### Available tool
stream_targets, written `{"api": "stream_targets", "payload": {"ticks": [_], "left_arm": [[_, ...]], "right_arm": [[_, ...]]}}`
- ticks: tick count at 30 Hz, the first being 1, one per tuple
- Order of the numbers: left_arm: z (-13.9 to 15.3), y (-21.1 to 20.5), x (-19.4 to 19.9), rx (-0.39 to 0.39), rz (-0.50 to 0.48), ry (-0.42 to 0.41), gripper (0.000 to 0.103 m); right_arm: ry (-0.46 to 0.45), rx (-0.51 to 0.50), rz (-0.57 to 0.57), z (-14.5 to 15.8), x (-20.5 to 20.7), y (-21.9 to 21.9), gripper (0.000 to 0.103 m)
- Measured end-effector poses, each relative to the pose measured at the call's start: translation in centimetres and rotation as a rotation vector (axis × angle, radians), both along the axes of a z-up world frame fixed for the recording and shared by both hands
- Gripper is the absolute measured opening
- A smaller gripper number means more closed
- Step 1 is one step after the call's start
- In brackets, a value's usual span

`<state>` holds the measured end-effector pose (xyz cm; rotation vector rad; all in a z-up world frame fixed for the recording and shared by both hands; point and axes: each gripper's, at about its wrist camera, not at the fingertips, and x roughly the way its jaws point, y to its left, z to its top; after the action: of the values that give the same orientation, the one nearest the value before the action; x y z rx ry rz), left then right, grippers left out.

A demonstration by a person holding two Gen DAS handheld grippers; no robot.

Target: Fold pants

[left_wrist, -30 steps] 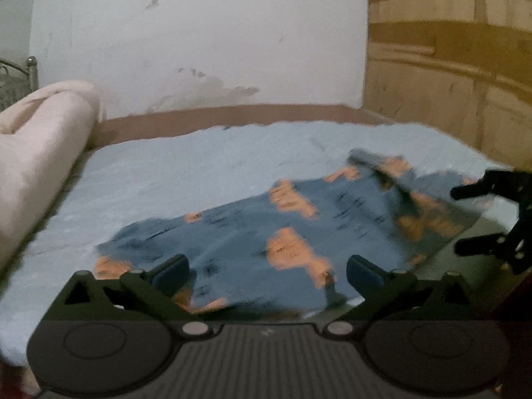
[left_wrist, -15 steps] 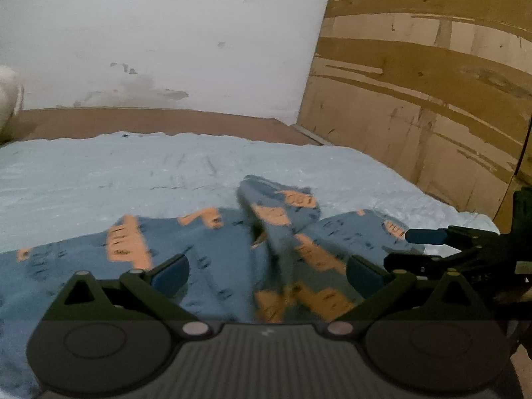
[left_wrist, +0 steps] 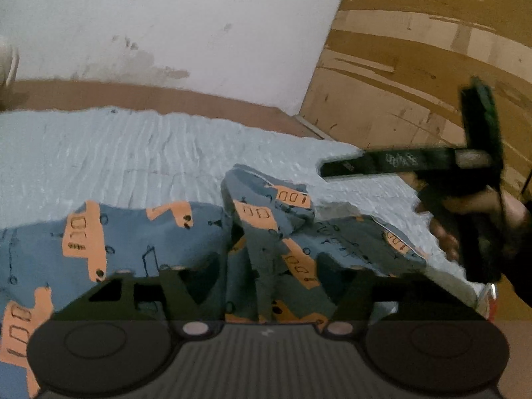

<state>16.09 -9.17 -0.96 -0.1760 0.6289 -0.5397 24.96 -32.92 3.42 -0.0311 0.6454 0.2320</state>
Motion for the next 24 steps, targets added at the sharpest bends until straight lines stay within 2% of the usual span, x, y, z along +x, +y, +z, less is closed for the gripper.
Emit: {"api": "stream_targets", "payload": {"ticks": [3, 5, 8, 11, 16, 17, 20, 24], "left_arm": [[-0.2, 0.2, 0.5, -0.013, 0.016, 0.031, 0.039], [-0.2, 0.2, 0.6, -0.02, 0.019, 0.043, 0.022], [-0.2, 0.2, 0.6, -0.033, 0.005, 0.051, 0.007], [-0.1, -0.1, 0.2, -0.03, -0.006, 0.037, 0.002], [0.4, -1.0, -0.5, -0.019, -0.037, 0.003, 0.001], [0.6, -1.2, -0.6, -0.015, -0.043, -0.005, 0.001], [0.9, -1.8, -0.9, -0.001, -0.058, -0.03, 0.0], [1.1, -2.3, -1.2, 0.009, -0.073, -0.051, 0.0]], "right_arm": [[0.013, -0.024, 0.013, 0.4, 2.9, 2.5, 0.092], [0.033, -0.04, 0.033, 0.5, 4.6, 4.3, 0.089], [0.091, -0.079, 0.08, -0.1, 6.8, 7.3, 0.083], [0.149, -0.13, 0.107, -1.0, 8.4, 9.7, 0.078], [0.268, -0.22, 0.116, -2.7, 10.2, 11.8, 0.072], [0.278, -0.233, 0.109, -2.9, 10.4, 11.8, 0.066], [0.28, -0.253, 0.08, -2.7, 10.5, 11.2, 0.03], [0.225, -0.215, 0.033, -1.3, 9.2, 8.8, 0.006]]}}
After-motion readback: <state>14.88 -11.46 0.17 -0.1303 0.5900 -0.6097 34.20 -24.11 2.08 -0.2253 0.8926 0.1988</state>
